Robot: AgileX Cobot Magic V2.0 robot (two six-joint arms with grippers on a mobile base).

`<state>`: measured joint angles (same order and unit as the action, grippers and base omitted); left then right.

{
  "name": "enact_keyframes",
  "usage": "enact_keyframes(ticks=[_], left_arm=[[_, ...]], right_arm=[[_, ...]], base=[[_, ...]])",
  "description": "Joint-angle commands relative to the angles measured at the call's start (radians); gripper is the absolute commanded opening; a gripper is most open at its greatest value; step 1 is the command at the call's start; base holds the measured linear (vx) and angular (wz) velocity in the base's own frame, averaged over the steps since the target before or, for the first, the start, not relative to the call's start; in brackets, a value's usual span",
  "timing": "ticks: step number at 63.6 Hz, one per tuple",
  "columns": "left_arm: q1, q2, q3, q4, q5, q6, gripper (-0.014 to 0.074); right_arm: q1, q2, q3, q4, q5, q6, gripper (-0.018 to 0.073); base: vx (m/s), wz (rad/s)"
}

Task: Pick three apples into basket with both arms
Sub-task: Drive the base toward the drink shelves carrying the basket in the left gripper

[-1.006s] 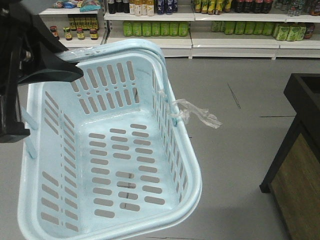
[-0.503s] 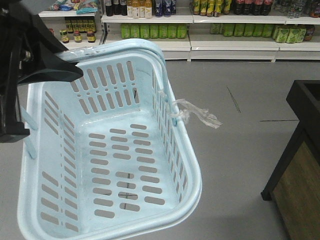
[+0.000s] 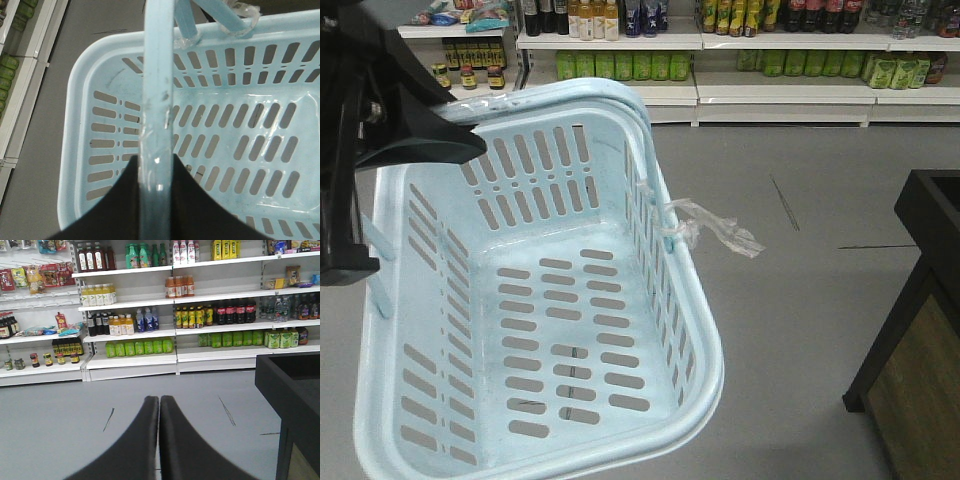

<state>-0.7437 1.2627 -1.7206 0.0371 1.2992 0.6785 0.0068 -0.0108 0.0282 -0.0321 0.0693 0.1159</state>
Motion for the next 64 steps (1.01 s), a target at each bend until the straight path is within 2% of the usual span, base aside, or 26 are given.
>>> enact_keyframes(ticks=[1,64], left_arm=[[-0.004,-0.024,-0.033,-0.003,-0.049,-0.012,-0.0008],[-0.004,-0.024,-0.033,-0.003,-0.049,-0.012,-0.0008]], right_arm=[[-0.007,-0.01,0.015,-0.011,-0.075,0.0,-0.0009],[-0.007,-0.01,0.015,-0.011,-0.075,0.0,-0.0009]], base=[[0.08,-0.02],[0.1,0.0]])
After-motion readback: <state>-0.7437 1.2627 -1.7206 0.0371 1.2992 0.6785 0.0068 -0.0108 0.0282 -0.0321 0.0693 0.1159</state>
